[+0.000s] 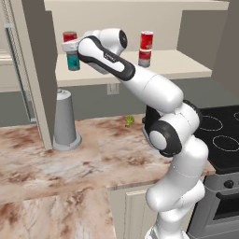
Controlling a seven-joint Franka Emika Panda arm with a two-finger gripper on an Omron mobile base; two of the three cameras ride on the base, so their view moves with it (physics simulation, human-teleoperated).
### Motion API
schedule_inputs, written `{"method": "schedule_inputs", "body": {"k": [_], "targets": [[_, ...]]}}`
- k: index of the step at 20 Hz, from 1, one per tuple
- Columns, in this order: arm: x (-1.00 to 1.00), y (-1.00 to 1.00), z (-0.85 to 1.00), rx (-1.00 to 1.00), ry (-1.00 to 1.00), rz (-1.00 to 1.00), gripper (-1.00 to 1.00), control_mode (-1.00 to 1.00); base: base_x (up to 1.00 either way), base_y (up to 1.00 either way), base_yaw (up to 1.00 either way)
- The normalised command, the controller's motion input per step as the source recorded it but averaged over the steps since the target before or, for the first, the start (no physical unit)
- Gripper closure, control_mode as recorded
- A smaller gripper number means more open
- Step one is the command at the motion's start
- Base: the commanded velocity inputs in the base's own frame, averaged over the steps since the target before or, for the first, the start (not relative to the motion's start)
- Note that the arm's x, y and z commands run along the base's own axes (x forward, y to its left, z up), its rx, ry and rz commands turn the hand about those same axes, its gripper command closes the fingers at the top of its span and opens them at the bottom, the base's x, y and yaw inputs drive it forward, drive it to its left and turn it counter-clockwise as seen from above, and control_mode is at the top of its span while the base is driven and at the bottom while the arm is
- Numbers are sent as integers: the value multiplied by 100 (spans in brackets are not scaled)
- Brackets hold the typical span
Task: Stack two cans on top of the other two cans in the cabinet.
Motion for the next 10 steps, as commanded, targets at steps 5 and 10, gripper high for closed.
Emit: {"method": "schedule_inputs", "body": {"k": [5,10], "targets": [[3,0,-13,0,0,0,100,-100,0,0,0],[3,0,-12,0,0,0,100,-100,0,0,0]]}}
